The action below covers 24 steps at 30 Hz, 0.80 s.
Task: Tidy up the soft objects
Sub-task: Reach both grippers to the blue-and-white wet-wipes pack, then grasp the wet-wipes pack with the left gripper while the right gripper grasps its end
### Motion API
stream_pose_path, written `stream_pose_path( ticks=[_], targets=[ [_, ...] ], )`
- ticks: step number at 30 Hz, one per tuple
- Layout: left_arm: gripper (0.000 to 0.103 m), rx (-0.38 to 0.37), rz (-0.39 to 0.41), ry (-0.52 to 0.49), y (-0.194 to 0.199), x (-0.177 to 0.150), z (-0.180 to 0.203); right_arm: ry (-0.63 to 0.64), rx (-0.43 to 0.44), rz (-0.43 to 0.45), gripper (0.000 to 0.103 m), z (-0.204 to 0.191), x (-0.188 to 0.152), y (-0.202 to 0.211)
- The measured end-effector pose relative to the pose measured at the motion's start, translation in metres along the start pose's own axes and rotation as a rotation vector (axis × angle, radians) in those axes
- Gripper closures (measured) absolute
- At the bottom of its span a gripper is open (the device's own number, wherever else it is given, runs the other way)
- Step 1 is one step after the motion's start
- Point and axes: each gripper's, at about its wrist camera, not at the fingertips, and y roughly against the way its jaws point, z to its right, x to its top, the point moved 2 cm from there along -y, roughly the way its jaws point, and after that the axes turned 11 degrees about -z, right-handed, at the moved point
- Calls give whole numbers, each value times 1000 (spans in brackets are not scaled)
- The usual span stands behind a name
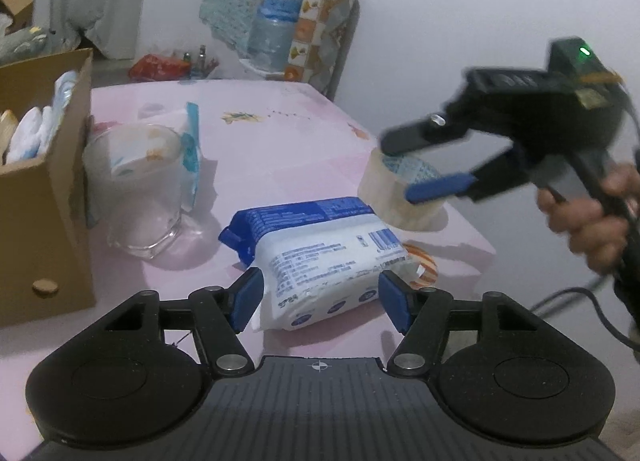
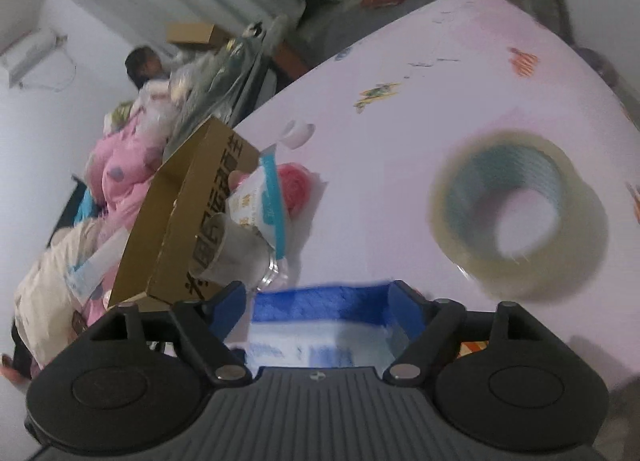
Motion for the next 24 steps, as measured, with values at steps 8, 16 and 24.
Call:
stream_pose_path(
  ticks=[8, 16, 24],
  targets=[
    [34, 48, -58, -5, -17, 3, 4, -115, 71, -52, 34, 40, -20, -36],
    [29, 57, -67, -6, -25, 6, 11, -81, 187, -84, 34, 28, -20, -56],
    [24, 37, -82, 8, -26, 5, 14, -2, 244, -18, 36, 5, -27, -20]
  ],
)
